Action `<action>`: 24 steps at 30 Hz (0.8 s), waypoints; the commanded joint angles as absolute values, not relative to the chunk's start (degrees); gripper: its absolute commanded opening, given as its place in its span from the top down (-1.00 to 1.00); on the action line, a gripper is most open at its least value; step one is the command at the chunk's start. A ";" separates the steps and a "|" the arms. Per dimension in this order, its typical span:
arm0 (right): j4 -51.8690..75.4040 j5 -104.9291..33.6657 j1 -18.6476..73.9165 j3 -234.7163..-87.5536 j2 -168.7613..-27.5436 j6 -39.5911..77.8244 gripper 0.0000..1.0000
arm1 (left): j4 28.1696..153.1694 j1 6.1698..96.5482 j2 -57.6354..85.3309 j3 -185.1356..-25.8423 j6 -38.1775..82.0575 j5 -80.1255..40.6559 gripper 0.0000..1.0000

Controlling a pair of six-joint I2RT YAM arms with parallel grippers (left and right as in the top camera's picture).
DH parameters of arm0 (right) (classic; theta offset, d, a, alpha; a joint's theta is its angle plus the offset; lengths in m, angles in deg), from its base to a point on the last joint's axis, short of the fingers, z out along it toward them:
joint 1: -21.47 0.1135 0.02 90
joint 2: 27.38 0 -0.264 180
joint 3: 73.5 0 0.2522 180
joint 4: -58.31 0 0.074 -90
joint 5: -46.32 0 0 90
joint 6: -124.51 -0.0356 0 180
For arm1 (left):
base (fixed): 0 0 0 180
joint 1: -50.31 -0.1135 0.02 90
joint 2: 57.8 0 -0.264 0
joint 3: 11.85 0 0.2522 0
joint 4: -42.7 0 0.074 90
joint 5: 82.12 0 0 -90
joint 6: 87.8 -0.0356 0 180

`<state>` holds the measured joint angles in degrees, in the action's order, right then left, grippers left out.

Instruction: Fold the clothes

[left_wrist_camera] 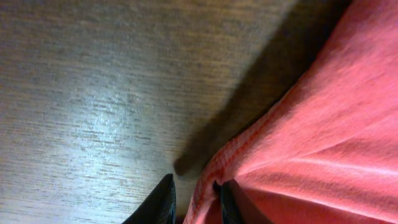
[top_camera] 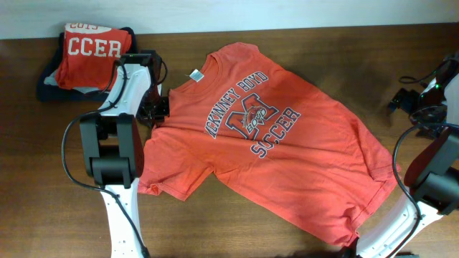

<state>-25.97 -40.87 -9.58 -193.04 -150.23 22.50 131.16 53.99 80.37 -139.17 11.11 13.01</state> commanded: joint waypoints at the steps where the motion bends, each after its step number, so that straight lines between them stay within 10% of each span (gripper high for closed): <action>1: -26.12 -41.37 -9.69 -192.90 -149.55 22.26 -0.97 | 131.92 53.14 84.59 -136.39 12.05 15.85 0.50; 6: -26.14 -41.37 -9.69 -192.90 -149.55 22.26 -0.97 | 132.54 52.75 84.57 -140.02 12.03 15.87 0.50; 13: -26.14 -41.39 -9.69 -192.90 -149.55 22.26 -0.97 | 139.25 51.94 84.52 -153.97 12.03 15.87 -0.16; 17: -26.14 -41.39 -9.69 -192.90 -149.55 22.26 -0.97 | 140.54 51.85 84.52 -160.94 12.05 15.37 -0.93; 24: -26.14 -41.39 -9.69 -192.90 -149.55 22.26 -0.96 | 134.63 51.89 84.65 -163.50 12.01 15.24 -0.98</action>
